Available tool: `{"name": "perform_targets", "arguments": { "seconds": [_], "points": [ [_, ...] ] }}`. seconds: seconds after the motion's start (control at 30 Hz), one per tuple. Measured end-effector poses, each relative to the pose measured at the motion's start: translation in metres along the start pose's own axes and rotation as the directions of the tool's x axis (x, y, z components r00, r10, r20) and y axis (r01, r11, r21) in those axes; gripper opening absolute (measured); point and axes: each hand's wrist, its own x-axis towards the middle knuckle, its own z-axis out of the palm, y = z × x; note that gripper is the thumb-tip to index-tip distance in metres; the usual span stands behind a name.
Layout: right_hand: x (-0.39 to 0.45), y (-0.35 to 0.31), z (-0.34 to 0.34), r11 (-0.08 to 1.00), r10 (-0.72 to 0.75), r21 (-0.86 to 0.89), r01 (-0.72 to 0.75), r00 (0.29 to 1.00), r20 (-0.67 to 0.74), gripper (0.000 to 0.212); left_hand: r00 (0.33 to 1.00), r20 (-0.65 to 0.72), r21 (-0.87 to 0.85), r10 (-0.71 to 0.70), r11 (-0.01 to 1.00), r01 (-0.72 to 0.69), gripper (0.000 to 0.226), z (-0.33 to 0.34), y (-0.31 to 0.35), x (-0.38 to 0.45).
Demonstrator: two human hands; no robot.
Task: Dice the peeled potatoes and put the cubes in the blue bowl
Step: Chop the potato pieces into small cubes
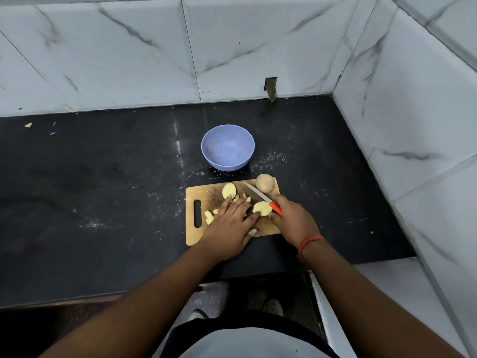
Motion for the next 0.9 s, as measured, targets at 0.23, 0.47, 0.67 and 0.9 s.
{"name": "perform_targets", "arguments": {
  "seconds": [0.23, 0.47, 0.67, 0.9],
  "points": [
    [-0.001, -0.003, 0.009, 0.999, 0.036, 0.004, -0.035, 0.996, -0.076, 0.024, 1.0, -0.022, 0.043, -0.016, 0.999, 0.017, 0.053, 0.001, 0.008, -0.004],
    [-0.002, -0.003, 0.011, 1.0, 0.018, 0.011, -0.017, 0.995, -0.098, 0.021, 1.0, -0.007, 0.085, -0.017, 0.996, 0.017, 0.054, 0.002, 0.013, -0.006],
    [-0.003, -0.007, 0.014, 0.999, 0.028, 0.031, -0.025, 0.995, -0.097, 0.021, 1.0, -0.002, 0.096, -0.01, 0.995, 0.01, 0.055, 0.003, 0.014, -0.008],
    [-0.007, -0.005, 0.012, 0.973, 0.113, 0.208, -0.097, 0.992, -0.064, 0.016, 0.996, 0.042, 0.086, 0.075, 0.993, -0.078, 0.059, 0.002, 0.007, -0.004]
  ]
}}
